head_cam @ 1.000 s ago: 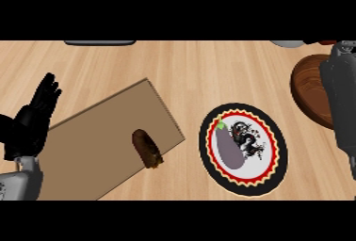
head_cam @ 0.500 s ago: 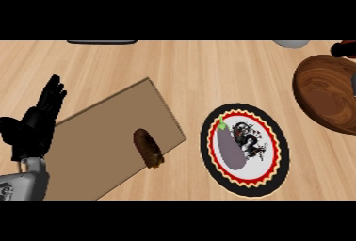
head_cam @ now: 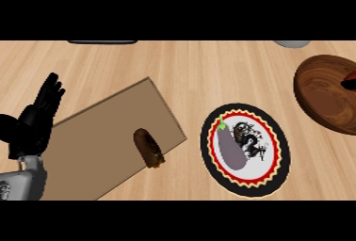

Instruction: Pick the bell pepper from the plate and place it in the bowl

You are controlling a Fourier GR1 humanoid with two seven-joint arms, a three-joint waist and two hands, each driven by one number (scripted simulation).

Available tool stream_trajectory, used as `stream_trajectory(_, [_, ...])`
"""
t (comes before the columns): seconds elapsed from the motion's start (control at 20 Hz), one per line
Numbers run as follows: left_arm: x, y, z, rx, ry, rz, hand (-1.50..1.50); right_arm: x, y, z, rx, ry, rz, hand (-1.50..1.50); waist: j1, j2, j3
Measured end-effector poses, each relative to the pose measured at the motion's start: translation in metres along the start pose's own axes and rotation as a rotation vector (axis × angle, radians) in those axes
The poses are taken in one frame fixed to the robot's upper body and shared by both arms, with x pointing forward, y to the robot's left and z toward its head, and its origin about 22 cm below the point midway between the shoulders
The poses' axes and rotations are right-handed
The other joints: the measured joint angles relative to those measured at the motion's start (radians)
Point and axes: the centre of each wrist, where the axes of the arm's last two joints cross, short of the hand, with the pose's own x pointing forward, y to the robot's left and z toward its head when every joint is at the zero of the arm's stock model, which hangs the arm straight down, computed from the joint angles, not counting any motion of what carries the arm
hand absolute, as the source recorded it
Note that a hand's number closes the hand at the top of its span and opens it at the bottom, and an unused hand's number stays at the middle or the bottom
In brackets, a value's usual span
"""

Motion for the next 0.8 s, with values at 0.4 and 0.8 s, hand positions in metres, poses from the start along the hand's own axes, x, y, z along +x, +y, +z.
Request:
stream_trajectory(0.4, [-0.002,0.007,0.001,0.014,0.006,-0.004,0.0,-0.017,-0.004,-0.008,0.013,-0.084,-0.32,-1.5,-0.013,-0.006,0.001])
stream_trajectory(0.8, [-0.007,0.014,0.007,0.035,0.024,-0.008,0.0,-0.045,-0.036,-0.017,-0.13,-0.112,-0.787,-1.5,-0.038,-0.016,0.0])
